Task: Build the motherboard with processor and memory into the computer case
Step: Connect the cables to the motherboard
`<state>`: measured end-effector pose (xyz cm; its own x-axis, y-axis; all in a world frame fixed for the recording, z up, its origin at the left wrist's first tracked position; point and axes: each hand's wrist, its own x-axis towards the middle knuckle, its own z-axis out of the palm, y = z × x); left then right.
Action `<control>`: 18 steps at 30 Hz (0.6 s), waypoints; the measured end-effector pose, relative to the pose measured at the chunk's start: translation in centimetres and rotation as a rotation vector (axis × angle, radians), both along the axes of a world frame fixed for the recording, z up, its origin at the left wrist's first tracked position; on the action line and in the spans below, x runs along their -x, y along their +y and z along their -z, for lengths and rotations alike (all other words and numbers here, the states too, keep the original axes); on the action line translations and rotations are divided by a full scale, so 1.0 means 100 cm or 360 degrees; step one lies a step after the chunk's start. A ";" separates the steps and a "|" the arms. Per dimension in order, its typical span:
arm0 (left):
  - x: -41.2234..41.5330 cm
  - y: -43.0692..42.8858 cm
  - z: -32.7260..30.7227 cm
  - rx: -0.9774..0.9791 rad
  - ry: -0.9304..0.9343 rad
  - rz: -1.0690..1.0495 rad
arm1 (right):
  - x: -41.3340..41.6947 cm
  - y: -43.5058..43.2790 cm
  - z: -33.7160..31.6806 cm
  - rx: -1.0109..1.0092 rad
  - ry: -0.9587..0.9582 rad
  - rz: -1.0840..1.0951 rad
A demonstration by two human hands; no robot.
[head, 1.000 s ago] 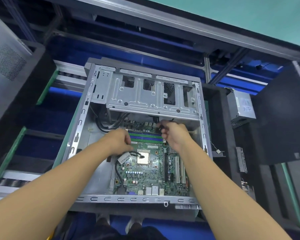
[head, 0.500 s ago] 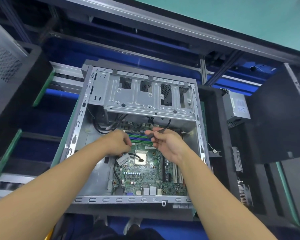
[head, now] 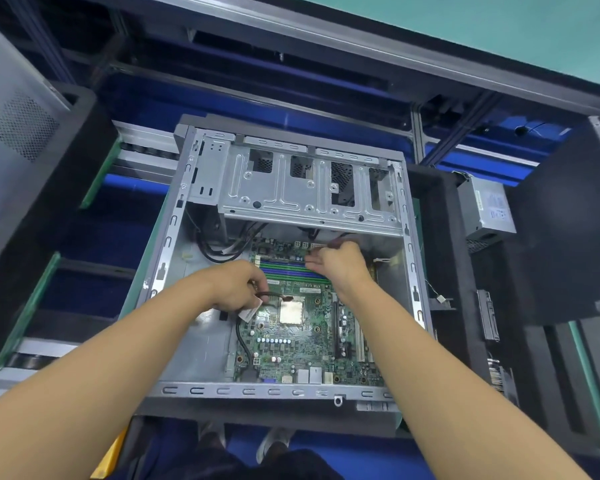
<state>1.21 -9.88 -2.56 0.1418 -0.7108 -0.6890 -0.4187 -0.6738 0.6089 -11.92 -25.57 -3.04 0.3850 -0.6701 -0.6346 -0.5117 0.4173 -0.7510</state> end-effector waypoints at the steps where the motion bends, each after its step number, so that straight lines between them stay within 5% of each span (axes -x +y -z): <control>1: 0.000 0.000 0.000 0.0002 0.0020 -0.0012 | 0.001 0.004 -0.004 0.0173 0.0091 -0.0123; 5: -0.003 0.002 -0.001 -0.0001 0.0154 0.0010 | 0.012 0.011 -0.025 0.0847 0.0249 -0.0775; 10: -0.006 0.004 -0.006 0.0013 0.0212 0.0166 | 0.031 0.026 -0.022 0.0664 0.0363 -0.2093; 18: 0.002 -0.006 -0.016 -0.0055 0.0084 0.0470 | 0.029 0.041 -0.019 0.0370 0.0324 -0.2321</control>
<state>1.01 -10.51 -0.98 -0.1041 -0.6918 -0.7145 -0.5680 -0.5484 0.6137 -14.81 -21.48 -1.16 0.7085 0.1264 -0.6943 -0.4643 -0.6574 -0.5935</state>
